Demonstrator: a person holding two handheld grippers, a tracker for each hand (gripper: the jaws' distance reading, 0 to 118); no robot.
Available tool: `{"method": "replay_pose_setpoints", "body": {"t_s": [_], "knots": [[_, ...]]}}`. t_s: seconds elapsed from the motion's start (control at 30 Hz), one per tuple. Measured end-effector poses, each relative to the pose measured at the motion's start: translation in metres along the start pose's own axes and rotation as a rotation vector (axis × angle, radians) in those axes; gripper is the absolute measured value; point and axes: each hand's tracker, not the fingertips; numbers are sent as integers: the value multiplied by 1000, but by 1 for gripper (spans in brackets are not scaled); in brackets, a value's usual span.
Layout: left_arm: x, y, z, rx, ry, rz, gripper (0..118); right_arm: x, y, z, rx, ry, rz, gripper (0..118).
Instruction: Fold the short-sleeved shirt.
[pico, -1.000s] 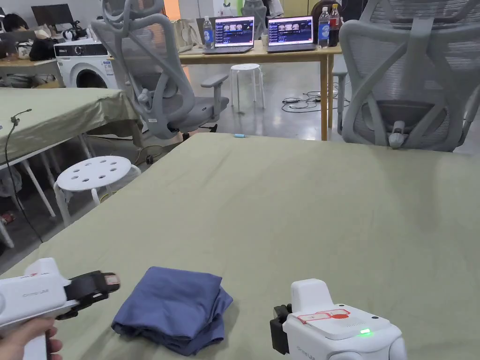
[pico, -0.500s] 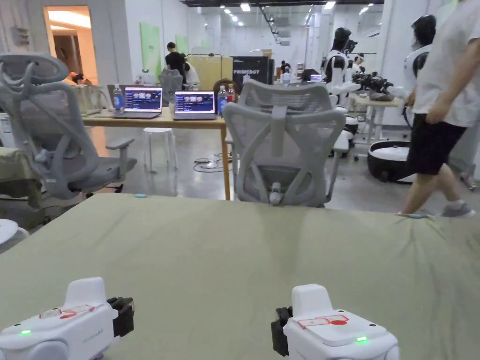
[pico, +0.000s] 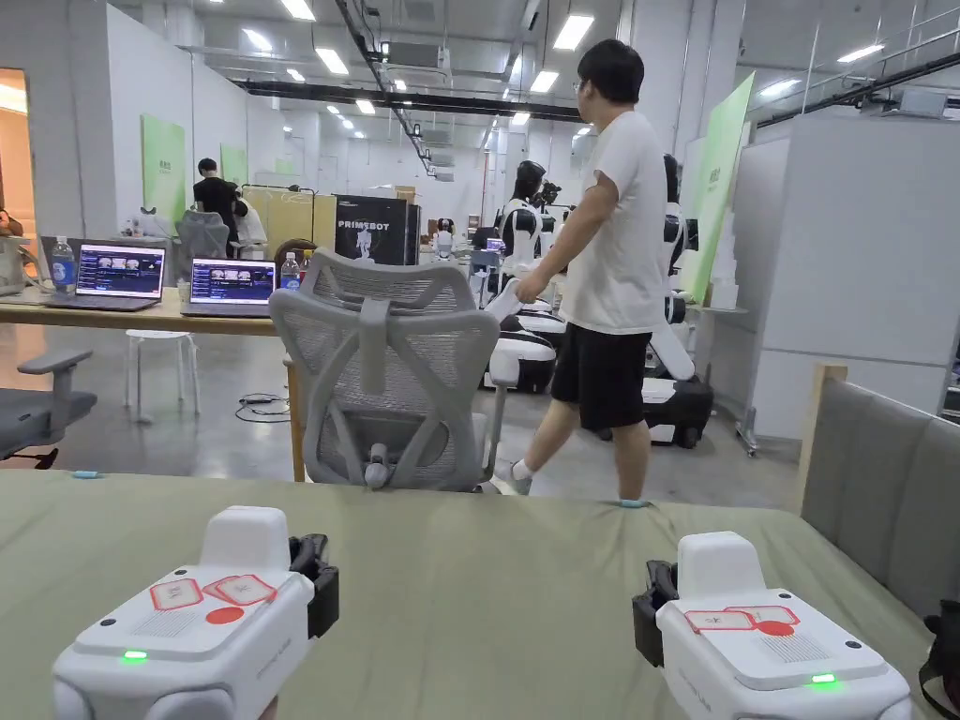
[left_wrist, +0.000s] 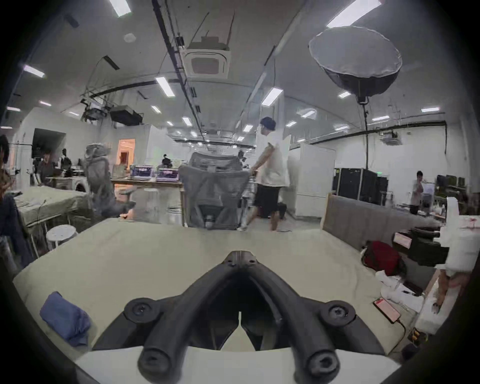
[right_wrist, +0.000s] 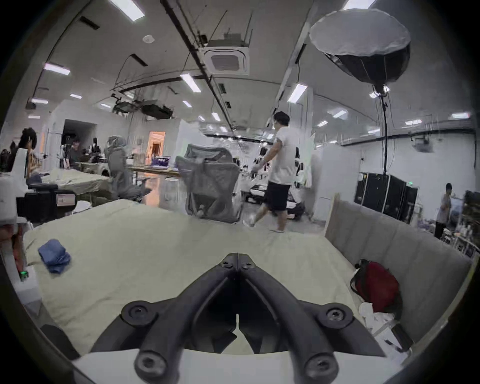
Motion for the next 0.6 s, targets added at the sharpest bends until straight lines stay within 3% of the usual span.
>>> {"method": "replay_pose_setpoints", "body": {"t_s": [0.33,0.37,0.43,0.47,0.5,0.57,0.6], "knots": [[6,2,9,0,87,-65,0,-8,-1,-12,6,28,-40,0],[4,1,10,1,95,-66,4,-9,-1,-12,9,29,-41,2],[0,-1,14,5,98,-62,32,-12,-2,-12,19,22,-38,23],[-3,-2,14,7,81,-48,49,-14,-2,-14,23,15,-32,44],[-5,-3,15,13,77,-43,74,-14,-2,-15,24,10,-30,75],[-4,-4,17,39,91,-51,107,-14,-2,-15,23,16,-39,109],[-4,-4,17,44,93,-58,118,-14,-3,-17,30,21,-48,118]]}}
